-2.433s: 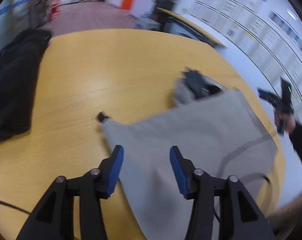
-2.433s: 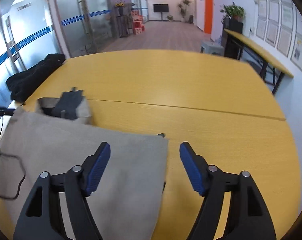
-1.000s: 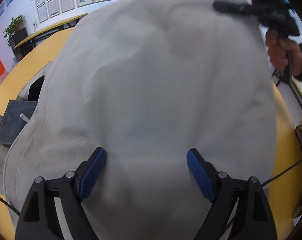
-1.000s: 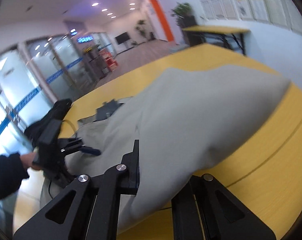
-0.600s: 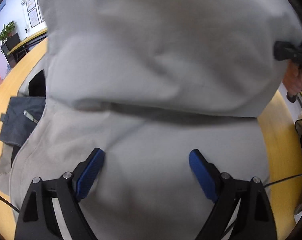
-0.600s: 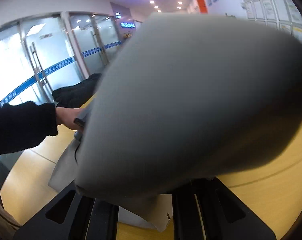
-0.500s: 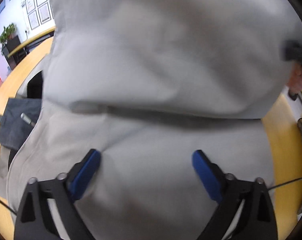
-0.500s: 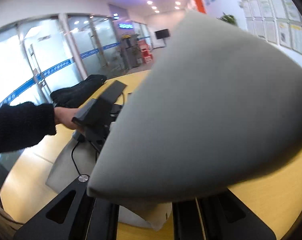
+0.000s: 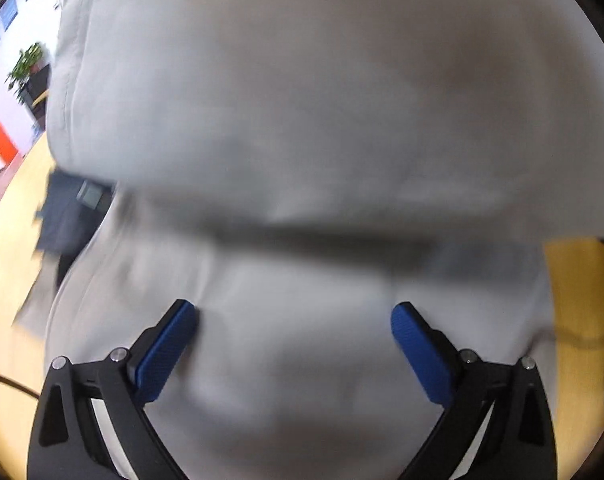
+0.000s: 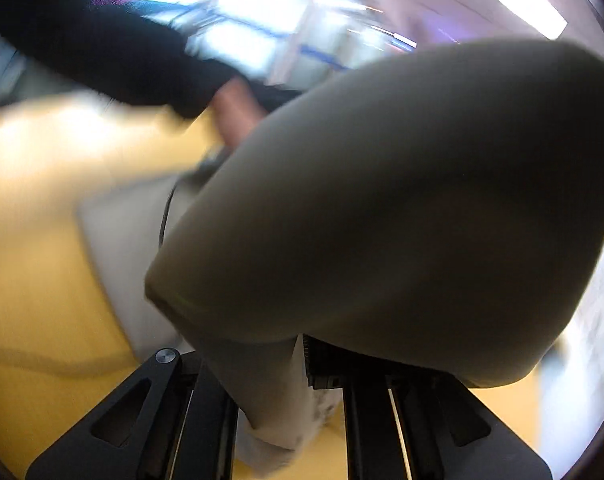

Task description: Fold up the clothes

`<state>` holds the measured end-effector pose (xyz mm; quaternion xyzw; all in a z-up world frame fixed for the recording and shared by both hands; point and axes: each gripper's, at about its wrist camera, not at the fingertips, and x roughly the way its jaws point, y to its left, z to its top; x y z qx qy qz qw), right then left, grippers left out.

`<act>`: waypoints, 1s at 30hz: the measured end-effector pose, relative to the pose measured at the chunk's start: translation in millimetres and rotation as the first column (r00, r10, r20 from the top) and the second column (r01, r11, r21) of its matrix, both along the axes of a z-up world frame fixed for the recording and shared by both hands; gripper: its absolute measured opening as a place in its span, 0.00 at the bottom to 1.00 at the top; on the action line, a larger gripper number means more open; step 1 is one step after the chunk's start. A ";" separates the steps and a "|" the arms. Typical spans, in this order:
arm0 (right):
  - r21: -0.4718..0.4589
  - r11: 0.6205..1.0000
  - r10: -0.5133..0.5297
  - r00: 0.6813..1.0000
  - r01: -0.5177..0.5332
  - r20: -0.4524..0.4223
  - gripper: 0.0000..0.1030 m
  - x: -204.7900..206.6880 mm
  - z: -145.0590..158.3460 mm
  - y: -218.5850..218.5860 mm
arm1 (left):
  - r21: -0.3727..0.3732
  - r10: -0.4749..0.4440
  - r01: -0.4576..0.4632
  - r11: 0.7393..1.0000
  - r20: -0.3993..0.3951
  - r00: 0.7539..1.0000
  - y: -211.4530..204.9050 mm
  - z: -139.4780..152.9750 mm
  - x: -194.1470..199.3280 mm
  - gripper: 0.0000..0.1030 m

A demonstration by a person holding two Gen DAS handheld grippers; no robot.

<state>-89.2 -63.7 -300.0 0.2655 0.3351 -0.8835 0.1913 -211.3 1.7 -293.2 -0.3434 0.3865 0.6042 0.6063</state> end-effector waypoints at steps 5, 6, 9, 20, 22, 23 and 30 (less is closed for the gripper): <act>0.085 0.988 0.125 0.992 -0.128 0.033 0.07 -16.9 -26.4 -28.6 | 0.021 0.123 -0.124 0.992 0.055 0.991 -71.0 -4.5 -13.2 0.99; 0.031 0.995 0.095 0.994 -0.097 0.050 0.07 -24.6 -24.0 -28.3 | 0.045 0.131 -0.134 0.990 0.054 0.990 -77.9 -6.2 -9.1 1.00; -0.164 0.986 -0.017 0.996 0.031 0.084 0.06 -49.4 -2.1 -22.4 | 0.115 0.165 -0.169 0.979 0.044 0.985 -86.2 -10.4 1.7 1.00; -0.085 0.985 0.151 0.988 -0.152 -0.023 0.07 -101.8 45.9 -110.4 | 0.142 0.056 -0.062 0.988 0.049 0.997 -45.5 -8.9 47.1 1.00; 0.006 0.976 0.219 0.976 -0.219 0.001 0.07 -102.9 33.2 -116.8 | 0.149 0.043 -0.050 0.988 0.049 0.998 -55.9 -7.1 47.1 1.00; 0.041 0.968 0.248 0.969 -0.249 0.020 0.07 -102.8 28.7 -116.3 | 0.149 0.038 -0.045 0.988 0.047 0.998 -62.4 -5.5 47.4 1.00; 0.009 0.981 0.188 0.970 -0.192 0.152 0.07 -124.2 9.6 -115.7 | 0.135 0.078 -0.086 0.987 0.065 0.995 -120.6 19.0 41.1 0.99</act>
